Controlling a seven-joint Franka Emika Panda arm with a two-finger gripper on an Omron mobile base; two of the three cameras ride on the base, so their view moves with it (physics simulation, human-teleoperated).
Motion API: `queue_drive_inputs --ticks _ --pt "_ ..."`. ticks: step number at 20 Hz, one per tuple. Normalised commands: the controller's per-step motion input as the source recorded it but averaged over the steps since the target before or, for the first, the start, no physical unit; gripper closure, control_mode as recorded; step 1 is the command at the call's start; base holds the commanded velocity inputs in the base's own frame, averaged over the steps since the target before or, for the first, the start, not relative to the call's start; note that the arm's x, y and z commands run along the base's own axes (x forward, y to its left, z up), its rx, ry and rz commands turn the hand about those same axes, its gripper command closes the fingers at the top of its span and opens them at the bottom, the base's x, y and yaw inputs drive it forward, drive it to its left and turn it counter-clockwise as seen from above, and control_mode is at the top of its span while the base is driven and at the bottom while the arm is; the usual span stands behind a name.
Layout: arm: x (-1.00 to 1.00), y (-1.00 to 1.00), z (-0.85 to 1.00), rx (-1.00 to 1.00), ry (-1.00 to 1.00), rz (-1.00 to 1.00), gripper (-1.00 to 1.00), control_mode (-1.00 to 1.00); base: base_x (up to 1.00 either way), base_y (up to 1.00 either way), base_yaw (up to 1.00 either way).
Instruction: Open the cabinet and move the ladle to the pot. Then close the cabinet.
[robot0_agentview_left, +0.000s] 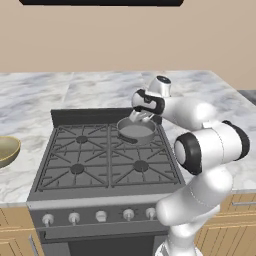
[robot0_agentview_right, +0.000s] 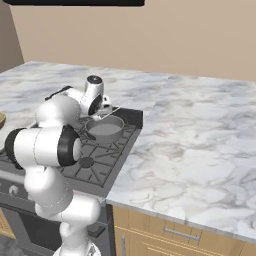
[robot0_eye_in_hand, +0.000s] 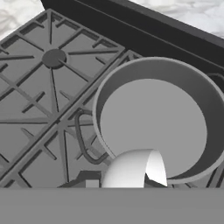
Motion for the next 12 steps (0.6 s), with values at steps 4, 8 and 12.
queue_drive_inputs --ticks 4,8,12 --pt "0.17 -0.14 -0.46 0.0 0.0 -0.03 1.0 -1.0 0.0 0.0 0.0" --pt "0.11 -0.09 -0.45 0.0 0.0 -0.02 1.0 -1.0 0.0 0.0 0.0" --pt "0.32 0.0 -0.39 0.0 0.01 -0.02 1.0 -1.0 0.0 0.0 0.0"
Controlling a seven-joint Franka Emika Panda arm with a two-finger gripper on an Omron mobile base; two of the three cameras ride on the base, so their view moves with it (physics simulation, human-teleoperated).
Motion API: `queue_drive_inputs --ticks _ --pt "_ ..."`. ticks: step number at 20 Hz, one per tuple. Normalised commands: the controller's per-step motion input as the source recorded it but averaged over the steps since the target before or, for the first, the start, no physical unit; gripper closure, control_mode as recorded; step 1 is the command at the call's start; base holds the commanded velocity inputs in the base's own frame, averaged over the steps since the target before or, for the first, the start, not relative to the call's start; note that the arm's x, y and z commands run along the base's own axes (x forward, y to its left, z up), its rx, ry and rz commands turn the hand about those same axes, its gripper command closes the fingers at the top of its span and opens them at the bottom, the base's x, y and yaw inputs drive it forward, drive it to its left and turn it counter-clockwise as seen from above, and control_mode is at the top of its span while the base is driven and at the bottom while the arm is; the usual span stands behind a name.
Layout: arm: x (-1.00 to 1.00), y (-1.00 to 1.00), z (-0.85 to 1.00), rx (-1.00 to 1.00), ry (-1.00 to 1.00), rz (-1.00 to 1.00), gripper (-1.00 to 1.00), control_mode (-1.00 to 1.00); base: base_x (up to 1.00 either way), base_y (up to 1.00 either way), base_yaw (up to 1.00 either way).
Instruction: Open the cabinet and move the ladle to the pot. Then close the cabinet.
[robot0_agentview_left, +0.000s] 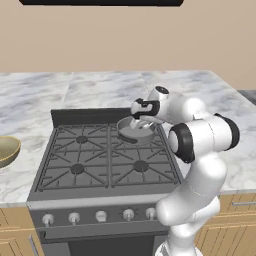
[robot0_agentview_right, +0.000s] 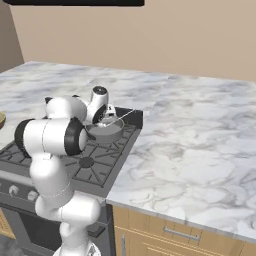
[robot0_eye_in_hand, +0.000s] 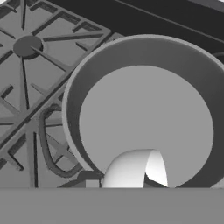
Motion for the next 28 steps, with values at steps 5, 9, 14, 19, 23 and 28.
queue_drive_inputs --ticks 5,9,14,19,23,28 --pt "0.52 0.0 -0.31 0.0 0.02 0.0 1.0 -1.0 0.0 0.0 0.0" --pt "0.33 0.0 -0.3 0.0 0.01 0.0 1.0 -1.0 0.0 0.0 0.0" --pt "0.14 0.0 -0.21 0.0 0.0 -0.01 -1.0 -1.0 0.0 0.0 0.0" --pt "0.0 0.0 -0.01 0.0 0.0 0.0 -1.0 -1.0 0.0 0.0 0.0" --pt "0.0 0.0 0.0 0.0 0.0 0.0 -1.0 -1.0 0.0 0.0 0.0" --pt "-0.51 0.12 0.4 -0.01 -0.21 0.0 -1.0 -1.0 0.0 0.0 0.0"
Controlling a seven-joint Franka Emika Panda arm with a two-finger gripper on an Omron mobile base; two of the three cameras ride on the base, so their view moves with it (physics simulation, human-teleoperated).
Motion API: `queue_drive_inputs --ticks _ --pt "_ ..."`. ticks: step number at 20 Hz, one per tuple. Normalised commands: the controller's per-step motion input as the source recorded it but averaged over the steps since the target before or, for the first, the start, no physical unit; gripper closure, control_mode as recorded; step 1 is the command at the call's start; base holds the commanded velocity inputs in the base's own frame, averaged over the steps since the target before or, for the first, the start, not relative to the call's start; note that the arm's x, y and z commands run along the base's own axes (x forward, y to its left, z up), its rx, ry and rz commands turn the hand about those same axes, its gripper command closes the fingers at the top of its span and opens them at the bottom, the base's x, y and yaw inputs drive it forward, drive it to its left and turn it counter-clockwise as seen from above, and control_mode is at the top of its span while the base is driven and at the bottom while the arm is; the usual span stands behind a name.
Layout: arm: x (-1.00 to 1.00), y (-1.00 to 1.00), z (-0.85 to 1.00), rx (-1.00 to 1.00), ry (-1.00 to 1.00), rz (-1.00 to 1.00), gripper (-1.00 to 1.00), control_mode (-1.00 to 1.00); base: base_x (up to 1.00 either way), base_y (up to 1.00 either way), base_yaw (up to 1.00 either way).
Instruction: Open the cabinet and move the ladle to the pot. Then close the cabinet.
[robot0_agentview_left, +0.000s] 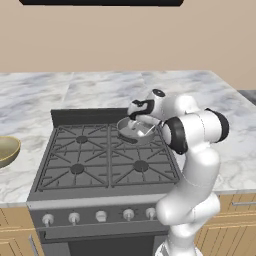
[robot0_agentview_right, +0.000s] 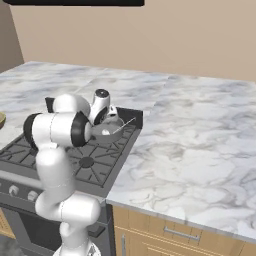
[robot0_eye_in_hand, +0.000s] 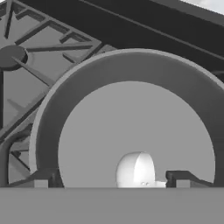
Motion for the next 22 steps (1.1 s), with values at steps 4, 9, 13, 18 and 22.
queue_drive_inputs --ticks 4,9,13,18,22 --pt "-1.0 0.14 0.99 -0.04 -0.37 0.0 -1.0 -1.0 0.0 0.0 0.0" --pt "-1.0 0.04 1.0 -0.05 -0.34 -0.01 -1.0 -1.0 0.0 0.0 0.0" --pt "-1.0 0.0 1.0 -0.1 -0.21 -0.02 -1.0 -1.0 0.0 0.0 0.0" --pt "-1.0 0.0 1.0 -0.14 -0.05 0.0 -1.0 -1.0 0.0 0.0 0.0" --pt "-1.0 0.0 1.0 -0.12 0.0 0.0 -1.0 -1.0 0.0 0.0 0.0"
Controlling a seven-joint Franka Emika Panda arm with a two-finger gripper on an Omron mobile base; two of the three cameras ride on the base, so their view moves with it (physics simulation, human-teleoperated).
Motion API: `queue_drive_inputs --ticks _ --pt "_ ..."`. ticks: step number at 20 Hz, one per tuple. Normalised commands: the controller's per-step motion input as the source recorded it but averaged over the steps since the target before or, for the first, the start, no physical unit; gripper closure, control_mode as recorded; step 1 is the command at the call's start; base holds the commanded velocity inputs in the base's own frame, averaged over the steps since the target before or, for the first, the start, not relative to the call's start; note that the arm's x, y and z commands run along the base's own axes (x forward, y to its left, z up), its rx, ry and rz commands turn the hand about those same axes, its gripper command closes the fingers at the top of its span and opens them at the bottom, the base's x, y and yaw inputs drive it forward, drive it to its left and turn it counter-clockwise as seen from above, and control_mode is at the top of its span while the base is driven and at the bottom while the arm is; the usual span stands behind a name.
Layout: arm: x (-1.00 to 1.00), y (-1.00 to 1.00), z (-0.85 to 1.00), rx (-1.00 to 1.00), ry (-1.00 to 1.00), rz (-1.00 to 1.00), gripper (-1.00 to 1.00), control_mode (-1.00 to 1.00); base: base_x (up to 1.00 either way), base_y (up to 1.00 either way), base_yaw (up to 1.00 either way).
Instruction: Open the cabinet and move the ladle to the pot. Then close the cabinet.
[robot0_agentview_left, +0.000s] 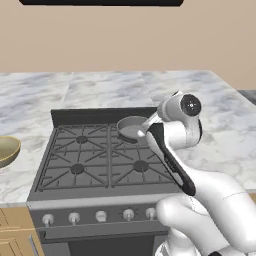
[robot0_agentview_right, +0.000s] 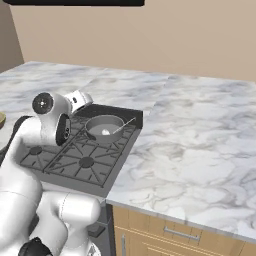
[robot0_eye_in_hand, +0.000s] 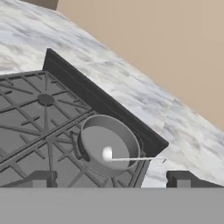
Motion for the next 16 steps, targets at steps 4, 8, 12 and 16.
queue_drive_inputs --ticks 4,8,12,16 --pt "-1.0 0.0 0.98 -0.04 0.02 0.0 -1.0 -1.0 0.0 0.0 0.0" --pt "-0.97 -0.02 0.6 0.0 0.13 0.0 -1.0 -1.0 0.0 0.0 0.0" --pt "-0.96 -0.12 0.24 0.05 0.25 -0.01 -1.0 -1.0 0.0 0.0 0.0" --pt "-0.96 -0.19 0.11 0.1 0.27 -0.1 -1.0 -1.0 0.0 0.0 0.0"
